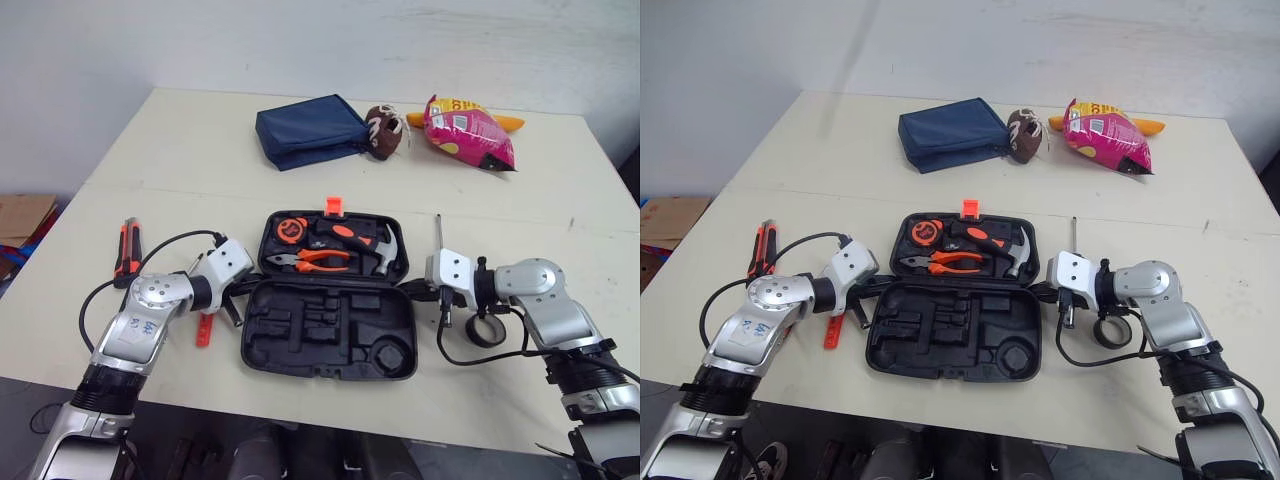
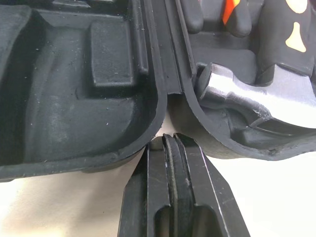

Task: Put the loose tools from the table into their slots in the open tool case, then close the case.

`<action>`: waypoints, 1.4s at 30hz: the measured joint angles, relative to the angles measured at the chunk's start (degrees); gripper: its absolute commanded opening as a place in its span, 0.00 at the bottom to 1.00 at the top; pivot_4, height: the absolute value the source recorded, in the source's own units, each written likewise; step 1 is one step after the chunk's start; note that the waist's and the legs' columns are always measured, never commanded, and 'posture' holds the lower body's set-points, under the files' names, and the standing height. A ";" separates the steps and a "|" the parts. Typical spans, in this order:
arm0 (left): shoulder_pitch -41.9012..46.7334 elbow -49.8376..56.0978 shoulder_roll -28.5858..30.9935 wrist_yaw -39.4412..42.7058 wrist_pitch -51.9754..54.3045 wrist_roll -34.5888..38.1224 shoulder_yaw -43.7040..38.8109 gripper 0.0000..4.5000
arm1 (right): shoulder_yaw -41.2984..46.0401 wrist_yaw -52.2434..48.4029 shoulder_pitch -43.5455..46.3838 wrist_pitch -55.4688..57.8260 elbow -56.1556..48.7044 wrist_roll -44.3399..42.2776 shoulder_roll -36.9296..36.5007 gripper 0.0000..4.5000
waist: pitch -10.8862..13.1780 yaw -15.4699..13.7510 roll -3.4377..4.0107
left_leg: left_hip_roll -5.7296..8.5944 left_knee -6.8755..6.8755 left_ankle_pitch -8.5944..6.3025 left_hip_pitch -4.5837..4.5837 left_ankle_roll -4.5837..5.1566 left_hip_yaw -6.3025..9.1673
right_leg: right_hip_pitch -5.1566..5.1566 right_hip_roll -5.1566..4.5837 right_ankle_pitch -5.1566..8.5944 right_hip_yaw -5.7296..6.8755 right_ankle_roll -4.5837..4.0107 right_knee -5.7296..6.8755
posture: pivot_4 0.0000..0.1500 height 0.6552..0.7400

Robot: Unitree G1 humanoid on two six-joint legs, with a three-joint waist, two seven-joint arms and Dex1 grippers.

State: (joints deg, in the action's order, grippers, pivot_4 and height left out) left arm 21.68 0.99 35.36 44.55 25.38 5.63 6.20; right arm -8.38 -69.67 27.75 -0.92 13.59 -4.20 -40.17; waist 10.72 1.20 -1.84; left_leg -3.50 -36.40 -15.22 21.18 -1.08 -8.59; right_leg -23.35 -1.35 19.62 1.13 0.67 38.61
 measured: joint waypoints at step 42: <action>-44.70 -33.42 17.63 0.23 -24.91 13.13 -71.66 0.99 | 35.93 4.93 -19.52 -24.36 43.16 -11.68 -16.97 1.00 | -0.02 3.64 -0.25 | -0.08 0.36 -0.75 -0.08 0.25 -0.11 | 0.03 -0.06 0.01 0.04 -0.03 -0.69 | 1.00 1.00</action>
State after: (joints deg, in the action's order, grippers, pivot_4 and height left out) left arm -23.02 -32.43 52.98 44.78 0.46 18.76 -65.46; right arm 27.55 -64.74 8.23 -25.28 56.75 -15.88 -57.14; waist 10.70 4.84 -2.09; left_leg -3.58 -36.04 -15.97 21.10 -0.83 -8.71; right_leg -23.33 -1.41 19.62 1.17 0.65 37.92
